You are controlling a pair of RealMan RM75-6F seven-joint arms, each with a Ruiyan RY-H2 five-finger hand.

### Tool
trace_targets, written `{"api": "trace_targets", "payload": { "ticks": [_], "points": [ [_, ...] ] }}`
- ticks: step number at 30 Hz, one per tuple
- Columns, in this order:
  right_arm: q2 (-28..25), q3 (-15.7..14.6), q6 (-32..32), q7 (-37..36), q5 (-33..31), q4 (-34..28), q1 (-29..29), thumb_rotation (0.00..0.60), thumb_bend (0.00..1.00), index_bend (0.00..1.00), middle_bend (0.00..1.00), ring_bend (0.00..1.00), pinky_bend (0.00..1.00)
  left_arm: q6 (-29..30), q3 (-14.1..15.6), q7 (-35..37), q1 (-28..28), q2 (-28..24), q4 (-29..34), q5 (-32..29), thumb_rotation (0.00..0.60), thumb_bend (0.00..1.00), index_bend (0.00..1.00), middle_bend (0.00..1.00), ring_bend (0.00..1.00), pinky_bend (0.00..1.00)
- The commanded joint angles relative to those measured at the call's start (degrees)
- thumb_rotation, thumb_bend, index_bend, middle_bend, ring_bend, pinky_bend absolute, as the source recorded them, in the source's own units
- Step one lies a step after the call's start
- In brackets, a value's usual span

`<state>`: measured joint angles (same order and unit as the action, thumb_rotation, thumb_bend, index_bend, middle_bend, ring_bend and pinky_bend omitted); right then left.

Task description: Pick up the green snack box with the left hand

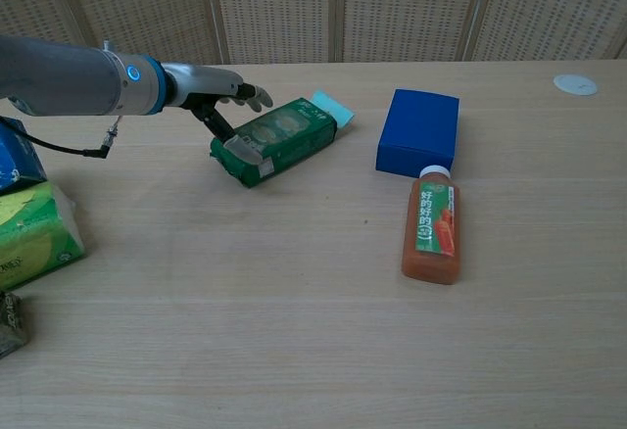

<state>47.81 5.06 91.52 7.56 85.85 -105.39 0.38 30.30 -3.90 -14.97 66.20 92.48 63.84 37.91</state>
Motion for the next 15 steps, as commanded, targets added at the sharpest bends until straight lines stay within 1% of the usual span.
{"api": "trace_targets", "payload": {
  "ticks": [1,6,9,13,15],
  "points": [
    [0.12,0.01,-0.24,-0.08,0.09,0.01,0.14,0.204,0.18,0.0,0.0,0.0,0.0,-0.16,0.65,-0.27,-0.44,0.02,-0.53,-0.45,0.364,0.16,0.0,0.0,0.0,0.0],
    [0.26,0.17,-0.46,-0.03,0.2,-0.06,0.37,0.199,0.18,0.0,0.0,0.0,0.0,-1.93,1.63,-0.21,-0.87,-0.26,-0.45,-2.12,0.366,0.16,0.0,0.01,0.0,0.0],
    [0.21,0.31,-0.54,0.17,0.15,-0.23,0.49,0.2,0.18,0.0,0.0,0.0,0.0,-2.63,1.75,0.26,-1.0,-0.78,0.92,-2.12,0.364,0.16,0.0,0.05,0.0,0.0],
    [0.06,0.46,-0.33,0.14,0.21,-0.28,0.47,0.2,0.18,0.0,0.0,0.0,0.0,-3.15,1.46,1.4,-1.3,-1.87,3.19,-1.46,0.366,0.16,0.0,0.11,0.07,0.04],
    [0.05,0.51,-0.17,0.13,0.31,-0.38,0.43,0.202,0.18,0.0,0.0,0.0,0.0,-3.62,1.52,1.8,-1.27,-2.17,4.01,-1.13,0.367,0.16,0.0,0.13,0.08,0.06]
  ]
}}
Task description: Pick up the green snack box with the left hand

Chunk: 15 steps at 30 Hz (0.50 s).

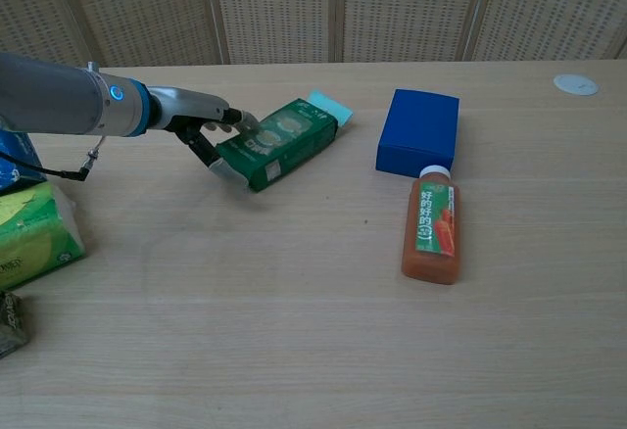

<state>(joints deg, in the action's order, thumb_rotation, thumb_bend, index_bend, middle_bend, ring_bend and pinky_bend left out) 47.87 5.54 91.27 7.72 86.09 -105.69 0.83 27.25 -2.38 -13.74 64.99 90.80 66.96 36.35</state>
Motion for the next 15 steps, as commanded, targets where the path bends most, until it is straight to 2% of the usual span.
{"api": "trace_targets", "payload": {
  "ticks": [1,5,15],
  "points": [
    [0.01,0.03,0.15,-0.07,0.13,-0.09,-0.06,0.202,0.18,0.0,0.0,0.0,0.0,-0.8,0.01,0.72,0.01,-0.48,1.13,0.57,0.367,0.16,0.0,0.13,0.08,0.06],
    [0.1,-0.05,0.45,0.03,0.25,-0.24,-0.28,0.2,0.18,0.0,0.0,0.0,0.0,-1.75,-0.52,1.74,0.48,0.04,2.37,1.6,0.368,0.16,0.0,0.14,0.09,0.06],
    [-0.27,-0.16,1.74,-0.79,0.11,-0.07,-1.33,0.201,0.18,0.0,0.0,0.0,0.0,-3.99,-4.23,5.53,2.48,1.75,6.49,6.93,0.365,0.16,0.01,0.15,0.09,0.06]
  ]
}}
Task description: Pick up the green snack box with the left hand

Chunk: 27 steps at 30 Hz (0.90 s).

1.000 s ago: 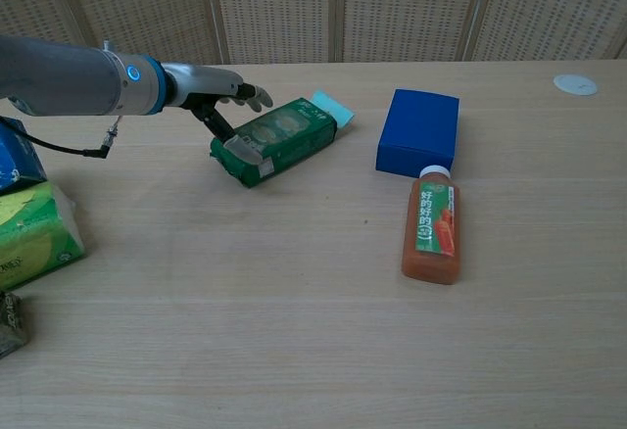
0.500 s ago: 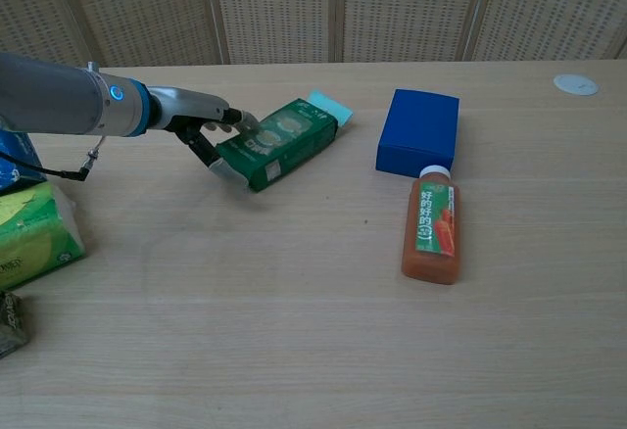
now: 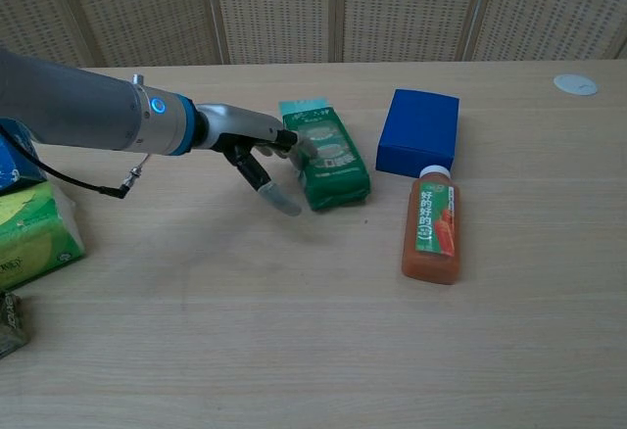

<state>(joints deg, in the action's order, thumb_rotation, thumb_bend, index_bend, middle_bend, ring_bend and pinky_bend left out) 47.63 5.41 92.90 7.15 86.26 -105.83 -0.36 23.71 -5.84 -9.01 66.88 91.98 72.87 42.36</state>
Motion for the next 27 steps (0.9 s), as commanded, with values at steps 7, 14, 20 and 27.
{"api": "trace_targets", "payload": {
  "ticks": [7,14,20,27],
  "points": [
    [-0.18,-0.08,0.55,-1.1,-0.36,0.62,-0.7,0.199,0.18,0.0,0.0,0.0,0.0,2.81,-2.87,2.25,0.47,0.16,2.26,5.71,0.362,0.16,0.05,0.17,0.09,0.06],
    [0.42,0.03,0.28,-1.63,-0.08,1.13,-0.44,0.199,0.18,0.0,0.0,0.0,0.0,8.02,-2.4,-0.39,0.08,-0.58,0.13,10.24,0.363,0.16,0.07,0.09,0.01,0.0],
    [0.69,-0.09,0.35,-2.2,0.04,1.63,-0.63,0.2,0.18,0.0,0.0,0.0,0.0,7.55,-1.77,-3.18,1.87,2.35,-4.78,10.83,0.388,0.16,0.07,0.04,0.0,0.0],
    [-0.09,-0.27,1.97,-3.42,-0.45,2.16,-2.09,0.2,0.18,0.0,0.0,0.0,0.0,5.02,-1.92,-5.05,5.08,9.3,-14.88,11.57,0.398,0.16,0.07,0.0,0.0,0.0]
  ]
}}
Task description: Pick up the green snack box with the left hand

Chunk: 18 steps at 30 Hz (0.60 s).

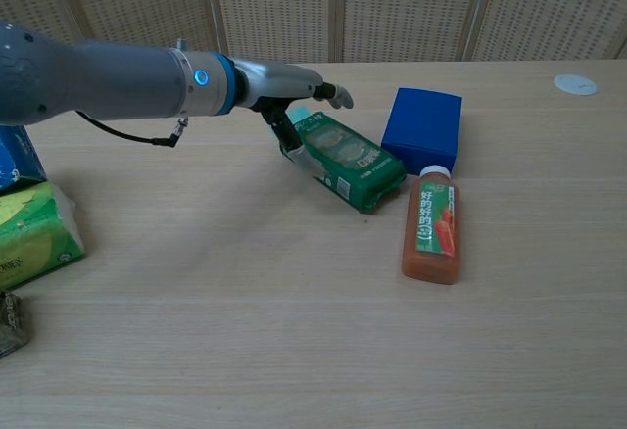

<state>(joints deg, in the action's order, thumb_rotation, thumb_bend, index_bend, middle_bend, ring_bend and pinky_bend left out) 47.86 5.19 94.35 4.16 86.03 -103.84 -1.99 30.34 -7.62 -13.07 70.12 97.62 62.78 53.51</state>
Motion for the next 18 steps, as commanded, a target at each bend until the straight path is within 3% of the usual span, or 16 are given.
{"api": "trace_targets", "payload": {
  "ticks": [1,14,18],
  "points": [
    [-0.49,-0.05,0.8,-0.59,-0.29,0.25,-0.69,0.2,0.18,0.0,0.0,0.0,0.0,-2.1,-0.34,-0.86,2.18,4.46,-5.93,0.39,0.401,0.16,0.06,0.0,0.0,0.0],
    [-1.88,-0.05,2.61,-2.2,-0.35,0.37,-2.24,0.198,0.18,0.0,0.0,0.0,0.0,-9.48,-2.59,2.44,6.6,14.13,-21.1,2.55,0.413,0.16,0.06,0.0,0.0,0.0],
    [-2.01,-0.13,2.87,-2.6,-0.33,0.53,-2.59,0.202,0.18,0.0,0.0,0.0,0.0,-12.76,-2.79,2.95,8.04,15.7,-24.11,2.73,0.462,0.16,0.1,0.09,0.0,0.0]
  ]
}}
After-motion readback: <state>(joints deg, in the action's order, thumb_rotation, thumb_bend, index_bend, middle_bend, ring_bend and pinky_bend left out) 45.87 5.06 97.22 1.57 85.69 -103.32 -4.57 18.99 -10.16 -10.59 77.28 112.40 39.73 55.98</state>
